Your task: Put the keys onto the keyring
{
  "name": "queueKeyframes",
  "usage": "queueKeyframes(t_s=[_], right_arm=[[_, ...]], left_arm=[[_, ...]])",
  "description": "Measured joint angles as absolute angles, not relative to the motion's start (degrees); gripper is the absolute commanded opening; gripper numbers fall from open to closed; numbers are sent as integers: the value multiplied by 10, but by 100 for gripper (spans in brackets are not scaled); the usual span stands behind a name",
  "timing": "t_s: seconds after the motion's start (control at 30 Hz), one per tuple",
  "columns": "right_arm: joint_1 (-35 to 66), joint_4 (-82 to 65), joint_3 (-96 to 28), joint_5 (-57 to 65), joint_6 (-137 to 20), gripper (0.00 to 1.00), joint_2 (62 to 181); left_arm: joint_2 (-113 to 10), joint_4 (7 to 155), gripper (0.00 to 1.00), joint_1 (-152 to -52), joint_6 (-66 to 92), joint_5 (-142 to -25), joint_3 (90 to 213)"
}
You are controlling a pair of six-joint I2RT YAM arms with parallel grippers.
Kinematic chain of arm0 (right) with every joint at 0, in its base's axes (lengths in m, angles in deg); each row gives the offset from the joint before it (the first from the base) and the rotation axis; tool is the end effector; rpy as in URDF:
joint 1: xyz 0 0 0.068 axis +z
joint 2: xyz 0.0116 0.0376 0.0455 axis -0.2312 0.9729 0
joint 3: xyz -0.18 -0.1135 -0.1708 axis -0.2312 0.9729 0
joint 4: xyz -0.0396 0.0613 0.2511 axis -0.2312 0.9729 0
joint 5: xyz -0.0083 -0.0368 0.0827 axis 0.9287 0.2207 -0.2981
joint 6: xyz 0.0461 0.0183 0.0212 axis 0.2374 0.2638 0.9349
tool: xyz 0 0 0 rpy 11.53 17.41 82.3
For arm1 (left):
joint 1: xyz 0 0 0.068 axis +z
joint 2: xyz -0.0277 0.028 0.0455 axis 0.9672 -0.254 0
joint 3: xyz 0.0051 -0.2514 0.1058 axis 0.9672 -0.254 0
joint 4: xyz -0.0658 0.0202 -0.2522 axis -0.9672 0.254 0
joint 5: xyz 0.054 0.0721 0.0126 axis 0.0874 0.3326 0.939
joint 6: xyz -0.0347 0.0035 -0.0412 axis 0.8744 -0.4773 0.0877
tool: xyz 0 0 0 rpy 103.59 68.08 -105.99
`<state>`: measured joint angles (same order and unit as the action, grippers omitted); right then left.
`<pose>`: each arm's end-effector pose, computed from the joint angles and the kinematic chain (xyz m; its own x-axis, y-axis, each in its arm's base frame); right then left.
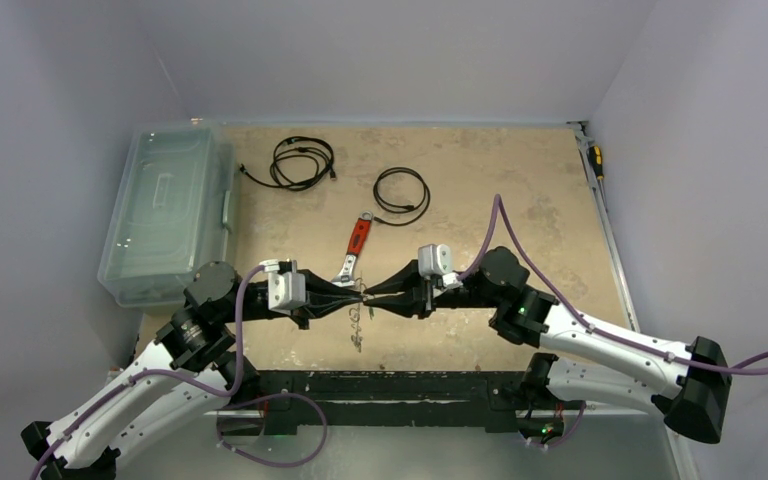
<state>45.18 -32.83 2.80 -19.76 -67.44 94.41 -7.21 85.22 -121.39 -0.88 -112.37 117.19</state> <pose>0.0993 0.1979 0.3350 0.1109 0.1226 -0.9862 -0.9938 0.0099 -0.1105 0.0757 -0.1097 0.3459 0.1036 -0.0525 -0.9932 0.9879 0.1215 0.0966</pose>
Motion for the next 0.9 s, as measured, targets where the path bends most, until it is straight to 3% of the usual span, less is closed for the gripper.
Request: queueKeyframes(t_s=[0.23,0.47,0.5,0.57,0.67,0.73,0.9], right_arm=[[452,-336,27,-202,-673,0,952],[451,-327,19,-209,-673,0,954],[451,-322,16,-209,-675,0,954],[451,-298,5,-206,-682,0,954],[451,-231,-29,-191,-703,0,954],[451,-158,-66,-172,-721,0,954],[451,-2,-176,-117,-754,0,965]], left_arm=[[-72,852,0,-1214,-9,-1124,1172],[-69,850,0,-1213,-9,-1122,1172],[-69,850,5,-1213,-9,-1122,1172],[-69,850,26,-1213,-10,-1120,1172],[-68,854,44,-1213,-20,-1118,1173],[-65,858,48,-1213,-25,-1116,1174],[-53,873,47,-1213,-40,-1109,1177]])
